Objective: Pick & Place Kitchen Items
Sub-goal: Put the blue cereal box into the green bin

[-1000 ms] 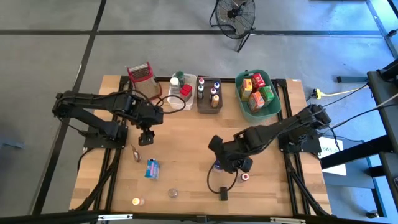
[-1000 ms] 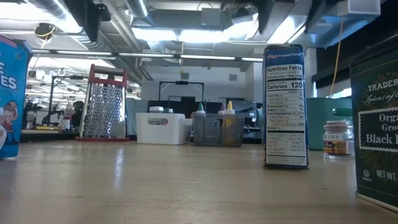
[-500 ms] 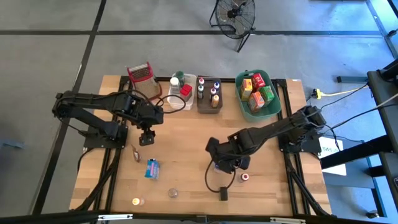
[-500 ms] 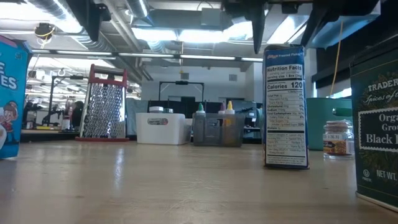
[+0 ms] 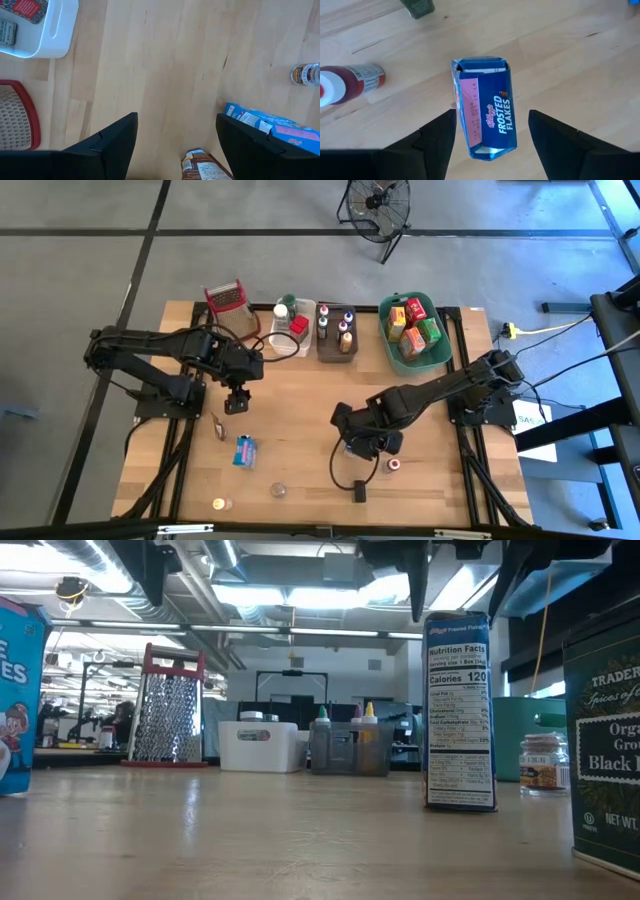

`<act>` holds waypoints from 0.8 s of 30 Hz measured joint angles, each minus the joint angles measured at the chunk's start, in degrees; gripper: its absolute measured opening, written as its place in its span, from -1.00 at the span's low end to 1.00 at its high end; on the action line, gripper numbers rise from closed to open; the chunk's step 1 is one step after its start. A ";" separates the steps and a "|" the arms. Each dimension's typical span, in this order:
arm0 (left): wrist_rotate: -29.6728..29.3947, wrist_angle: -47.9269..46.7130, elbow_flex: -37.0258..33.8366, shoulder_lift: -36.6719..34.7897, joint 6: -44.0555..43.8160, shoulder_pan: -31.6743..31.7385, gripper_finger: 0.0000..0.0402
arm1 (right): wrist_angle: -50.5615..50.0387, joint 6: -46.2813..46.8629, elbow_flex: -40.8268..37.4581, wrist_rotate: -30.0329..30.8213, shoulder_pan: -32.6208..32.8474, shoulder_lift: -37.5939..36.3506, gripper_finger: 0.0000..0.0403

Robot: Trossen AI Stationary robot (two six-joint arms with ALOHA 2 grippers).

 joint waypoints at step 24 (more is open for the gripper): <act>-1.63 -0.02 0.00 0.04 0.04 -0.01 0.32 | 1.67 0.17 -0.09 0.46 -1.25 8.52 0.24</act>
